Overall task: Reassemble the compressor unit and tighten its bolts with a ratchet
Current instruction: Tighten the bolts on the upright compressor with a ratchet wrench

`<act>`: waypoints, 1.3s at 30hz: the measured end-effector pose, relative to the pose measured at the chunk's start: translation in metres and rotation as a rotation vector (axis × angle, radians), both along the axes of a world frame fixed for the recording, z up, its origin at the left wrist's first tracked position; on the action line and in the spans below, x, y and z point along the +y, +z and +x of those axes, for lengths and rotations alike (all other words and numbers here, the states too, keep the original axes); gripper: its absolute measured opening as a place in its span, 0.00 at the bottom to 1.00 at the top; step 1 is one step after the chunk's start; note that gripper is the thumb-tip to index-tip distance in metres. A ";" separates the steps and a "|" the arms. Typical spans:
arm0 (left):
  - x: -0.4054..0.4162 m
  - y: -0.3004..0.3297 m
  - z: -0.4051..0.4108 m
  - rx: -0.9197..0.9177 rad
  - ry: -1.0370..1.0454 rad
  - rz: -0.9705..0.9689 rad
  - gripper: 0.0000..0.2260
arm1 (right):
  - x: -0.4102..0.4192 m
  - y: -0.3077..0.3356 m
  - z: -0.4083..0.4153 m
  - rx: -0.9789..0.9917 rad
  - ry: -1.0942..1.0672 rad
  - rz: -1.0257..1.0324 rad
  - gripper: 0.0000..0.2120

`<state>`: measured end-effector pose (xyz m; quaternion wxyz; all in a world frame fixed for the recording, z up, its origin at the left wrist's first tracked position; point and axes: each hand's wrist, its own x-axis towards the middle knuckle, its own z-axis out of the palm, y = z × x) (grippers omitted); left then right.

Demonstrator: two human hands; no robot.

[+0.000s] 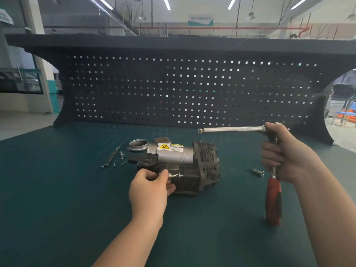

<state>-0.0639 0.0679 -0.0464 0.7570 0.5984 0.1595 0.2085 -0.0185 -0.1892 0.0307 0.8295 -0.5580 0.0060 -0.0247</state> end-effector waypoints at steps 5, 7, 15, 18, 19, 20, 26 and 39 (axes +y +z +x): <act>0.008 0.000 -0.001 -0.029 0.007 -0.205 0.05 | 0.000 0.000 0.000 -0.007 -0.007 0.011 0.13; 0.014 0.004 -0.006 -0.067 0.067 -0.107 0.05 | 0.002 0.000 0.000 -0.017 -0.007 0.003 0.13; 0.006 0.052 0.002 -0.381 -0.155 0.689 0.10 | 0.013 0.004 -0.005 -0.146 -0.023 -0.197 0.19; 0.005 0.059 0.017 -0.433 -0.220 0.851 0.15 | 0.013 0.005 -0.005 -0.171 -0.042 -0.188 0.22; 0.006 0.058 0.021 -0.443 -0.229 0.884 0.16 | 0.012 0.006 -0.005 -0.174 -0.051 -0.174 0.22; 0.008 0.055 0.024 -0.448 -0.231 0.892 0.16 | 0.012 0.005 -0.004 -0.178 -0.060 -0.163 0.22; 0.019 0.043 0.031 -0.466 -0.267 0.787 0.13 | 0.015 0.005 -0.005 -0.194 -0.050 -0.196 0.16; 0.019 0.041 0.023 -0.431 -0.580 0.550 0.07 | 0.011 0.009 -0.015 -0.186 0.006 -0.244 0.15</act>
